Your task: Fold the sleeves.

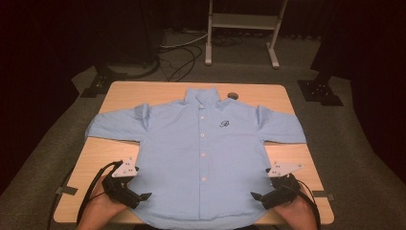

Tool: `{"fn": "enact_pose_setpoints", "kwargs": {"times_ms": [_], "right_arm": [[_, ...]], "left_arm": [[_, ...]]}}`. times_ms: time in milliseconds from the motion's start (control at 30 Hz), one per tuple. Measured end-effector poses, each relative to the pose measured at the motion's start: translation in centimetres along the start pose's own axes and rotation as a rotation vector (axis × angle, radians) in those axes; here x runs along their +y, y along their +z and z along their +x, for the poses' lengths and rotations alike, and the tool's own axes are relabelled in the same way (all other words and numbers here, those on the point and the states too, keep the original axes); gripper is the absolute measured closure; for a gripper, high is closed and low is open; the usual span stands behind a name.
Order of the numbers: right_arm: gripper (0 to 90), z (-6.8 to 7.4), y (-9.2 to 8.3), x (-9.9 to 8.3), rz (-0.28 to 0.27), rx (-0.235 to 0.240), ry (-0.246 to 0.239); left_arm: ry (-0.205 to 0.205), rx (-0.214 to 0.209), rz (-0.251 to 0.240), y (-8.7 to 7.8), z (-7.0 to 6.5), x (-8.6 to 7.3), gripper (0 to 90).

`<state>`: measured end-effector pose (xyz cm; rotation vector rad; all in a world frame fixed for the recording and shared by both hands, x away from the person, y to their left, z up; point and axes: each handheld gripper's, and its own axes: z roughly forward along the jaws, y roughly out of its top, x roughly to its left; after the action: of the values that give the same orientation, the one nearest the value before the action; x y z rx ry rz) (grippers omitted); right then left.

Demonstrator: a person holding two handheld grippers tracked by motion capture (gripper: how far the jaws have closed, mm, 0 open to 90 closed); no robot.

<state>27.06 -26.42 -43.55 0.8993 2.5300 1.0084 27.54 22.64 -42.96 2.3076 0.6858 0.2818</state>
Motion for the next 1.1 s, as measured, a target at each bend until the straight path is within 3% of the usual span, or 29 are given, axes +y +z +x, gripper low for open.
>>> {"fn": "enact_pose_setpoints", "kwargs": {"times_ms": [267, 500, 533, 667, 700, 733, 800, 833, 933, 967, 1100], "right_arm": [[0.0, -2.7, 2.0, 2.5, 0.011, -0.016, -0.021], [0.0, -4.6, 3.1, 3.4, -0.002, -0.008, 0.004], [0.0, -5.3, 3.4, 3.9, 0.031, -0.017, 0.005], [0.0, -6.0, 3.4, 4.1, -0.024, -0.012, 0.021], [0.0, -6.4, 3.7, 4.5, 0.017, -0.023, 0.017], [0.0, -6.4, 3.7, 4.5, 0.017, -0.023, 0.017], [0.0, -7.1, 3.9, 4.7, -0.032, -0.028, 0.024], [0.0, -7.1, 3.9, 4.7, -0.032, -0.028, 0.024], [0.0, -7.7, 4.4, 5.2, 0.018, -0.033, 0.026], [0.0, -8.0, 4.6, 5.5, -0.012, -0.041, 0.024], [0.0, -8.4, 4.9, 5.5, -0.016, -0.045, 0.031]], "left_arm": [[-0.002, 0.021, -0.016, 0.9, 2.6, 2.1, 0.0], [0.015, 0.045, 0.01, 1.7, 4.5, 3.4, 0.0], [0.013, 0.045, 0.008, 1.7, 4.9, 3.8, 0.0], [0.009, 0.044, 0.009, 2.3, 5.9, 4.3, 0.0], [0.011, 0.048, 0.016, 2.5, 6.1, 4.4, 0.0], [0.009, 0.047, 0.017, 2.6, 6.4, 4.5, 0.0], [0.005, 0.054, 0.001, 2.8, 6.9, 4.6, 0.0], [-0.005, 0.051, -0.01, 2.9, 7.2, 4.6, 0.0], [-0.006, 0.063, 0.022, 3.1, 7.8, 4.8, 0.0], [-0.01, 0.06, 0.016, 3.1, 8.0, 4.9, 0.0], [-0.022, 0.044, 0.005, 3.4, 8.7, 5.3, 0.0]]}}
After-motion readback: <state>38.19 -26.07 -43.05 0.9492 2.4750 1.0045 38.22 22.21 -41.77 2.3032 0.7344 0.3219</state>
